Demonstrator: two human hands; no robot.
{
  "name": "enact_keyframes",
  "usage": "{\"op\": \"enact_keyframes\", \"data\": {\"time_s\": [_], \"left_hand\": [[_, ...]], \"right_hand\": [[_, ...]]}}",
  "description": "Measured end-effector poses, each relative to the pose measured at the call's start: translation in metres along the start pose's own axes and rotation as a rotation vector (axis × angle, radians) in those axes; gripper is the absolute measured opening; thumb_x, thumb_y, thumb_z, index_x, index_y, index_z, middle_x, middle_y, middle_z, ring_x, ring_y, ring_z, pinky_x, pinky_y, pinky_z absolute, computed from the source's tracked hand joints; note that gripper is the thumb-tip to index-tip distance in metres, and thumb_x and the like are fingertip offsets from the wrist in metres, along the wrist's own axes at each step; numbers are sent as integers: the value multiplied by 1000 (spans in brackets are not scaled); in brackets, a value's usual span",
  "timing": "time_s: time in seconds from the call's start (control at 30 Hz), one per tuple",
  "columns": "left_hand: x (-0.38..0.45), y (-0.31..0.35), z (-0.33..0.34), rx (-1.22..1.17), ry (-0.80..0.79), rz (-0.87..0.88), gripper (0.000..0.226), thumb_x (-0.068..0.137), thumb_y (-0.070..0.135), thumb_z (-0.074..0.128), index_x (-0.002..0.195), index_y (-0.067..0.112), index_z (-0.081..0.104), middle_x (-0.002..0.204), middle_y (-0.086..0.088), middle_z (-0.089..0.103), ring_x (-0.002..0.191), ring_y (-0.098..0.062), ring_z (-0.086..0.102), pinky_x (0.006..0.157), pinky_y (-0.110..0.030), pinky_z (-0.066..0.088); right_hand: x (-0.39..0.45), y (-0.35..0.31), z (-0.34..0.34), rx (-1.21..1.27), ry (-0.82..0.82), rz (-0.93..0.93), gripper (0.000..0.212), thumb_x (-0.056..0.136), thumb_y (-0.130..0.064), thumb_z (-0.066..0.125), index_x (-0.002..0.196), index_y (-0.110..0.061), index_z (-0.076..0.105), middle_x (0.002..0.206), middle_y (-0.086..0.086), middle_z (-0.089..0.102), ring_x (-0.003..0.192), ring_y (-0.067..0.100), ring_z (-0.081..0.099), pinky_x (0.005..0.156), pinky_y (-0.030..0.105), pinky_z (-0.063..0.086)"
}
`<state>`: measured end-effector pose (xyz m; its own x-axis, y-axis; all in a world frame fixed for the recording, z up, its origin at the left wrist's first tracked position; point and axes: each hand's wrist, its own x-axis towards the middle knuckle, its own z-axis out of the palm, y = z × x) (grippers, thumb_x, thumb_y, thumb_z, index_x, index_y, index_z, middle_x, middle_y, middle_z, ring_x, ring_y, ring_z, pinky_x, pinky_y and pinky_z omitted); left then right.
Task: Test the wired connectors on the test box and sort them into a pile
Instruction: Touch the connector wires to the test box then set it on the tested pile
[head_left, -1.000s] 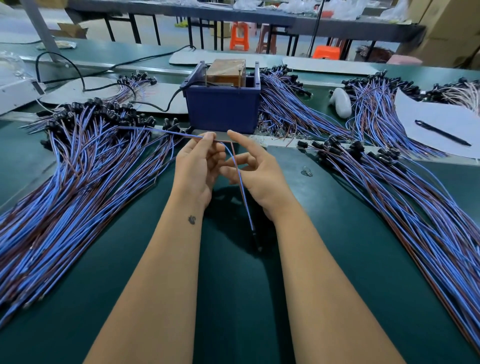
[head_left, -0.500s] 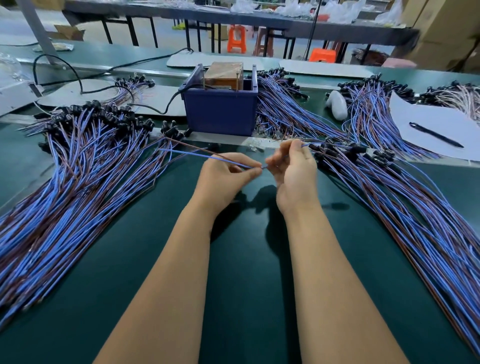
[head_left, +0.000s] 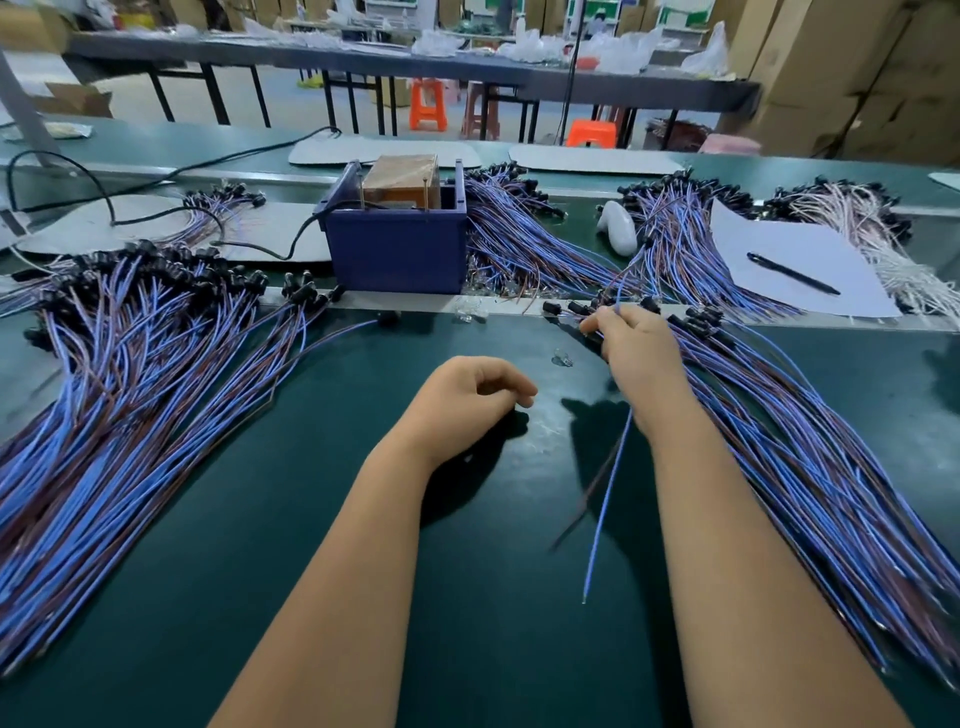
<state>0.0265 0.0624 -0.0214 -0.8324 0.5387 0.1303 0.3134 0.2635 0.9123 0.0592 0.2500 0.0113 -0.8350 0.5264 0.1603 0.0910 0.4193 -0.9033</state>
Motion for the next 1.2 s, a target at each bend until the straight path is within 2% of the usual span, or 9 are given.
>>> {"op": "enact_keyframes", "data": {"time_s": [0.23, 0.33, 0.47, 0.6, 0.77, 0.87, 0.97, 1.1, 1.2], "left_hand": [[-3, 4, 0, -21, 24, -41, 32, 88, 5, 52, 83, 27, 74, 84, 14, 75, 80, -3, 67, 74, -14, 50], [-3, 4, 0, -77, 65, -49, 33, 89, 2, 51, 84, 24, 74, 82, 11, 75, 74, -2, 66, 70, -11, 48], [-3, 4, 3, -112, 97, -73, 34, 89, -1, 47, 85, 20, 74, 80, 10, 75, 68, -1, 68, 64, -7, 45], [-3, 7, 3, -117, 124, -58, 34, 87, 1, 47, 82, 21, 74, 77, 7, 74, 74, -5, 68, 64, -10, 47], [-6, 6, -6, -191, 648, -79, 28, 79, 11, 44, 68, 25, 66, 58, 8, 65, 60, -10, 59, 57, -27, 50], [-5, 2, -11, -199, 770, -135, 29, 84, 6, 45, 70, 23, 64, 62, 7, 62, 63, -13, 57, 64, -31, 47], [-1, 1, -12, -97, 760, -166, 27, 88, 6, 45, 83, 23, 65, 78, 6, 65, 78, -17, 59, 67, -29, 40], [9, -1, -20, 65, 732, -306, 49, 95, 18, 48, 143, 17, 38, 137, -9, 48, 115, -29, 53, 83, -27, 31], [9, -4, -23, 254, 676, -264, 37, 94, 16, 50, 131, 16, 52, 147, -7, 35, 113, -32, 53, 81, -30, 34]], "right_hand": [[17, 18, -66, -636, -27, -57, 21, 93, -33, 48, 83, -19, 60, 79, 1, 59, 81, 27, 54, 63, 33, 37], [19, 23, -76, -807, -74, 8, 22, 95, -31, 47, 107, -26, 65, 108, 5, 64, 96, 27, 55, 73, 34, 42], [17, 23, -65, -1092, 37, -12, 45, 95, -39, 47, 137, -21, 45, 136, 17, 47, 125, 36, 39, 100, 44, 32], [2, 6, -22, -867, 139, -140, 49, 93, -34, 48, 140, -23, 39, 135, 13, 45, 124, 30, 35, 100, 44, 28], [-22, -22, 55, -630, -78, -241, 44, 95, -30, 49, 138, -25, 46, 137, 12, 46, 126, 32, 36, 102, 42, 26], [-35, -35, 97, -376, -264, -231, 41, 94, -16, 47, 134, -25, 51, 135, 10, 48, 125, 29, 39, 108, 44, 30], [-41, -40, 117, -197, -319, -188, 34, 93, -11, 46, 121, -20, 61, 124, 10, 56, 118, 28, 49, 103, 47, 38], [-41, -32, 119, -182, -277, -178, 23, 97, -18, 48, 113, -16, 66, 119, 7, 60, 114, 25, 53, 100, 46, 40], [-43, -29, 117, -179, -292, -211, 25, 95, -16, 50, 113, -15, 67, 118, 8, 62, 113, 25, 54, 100, 44, 40]]}}
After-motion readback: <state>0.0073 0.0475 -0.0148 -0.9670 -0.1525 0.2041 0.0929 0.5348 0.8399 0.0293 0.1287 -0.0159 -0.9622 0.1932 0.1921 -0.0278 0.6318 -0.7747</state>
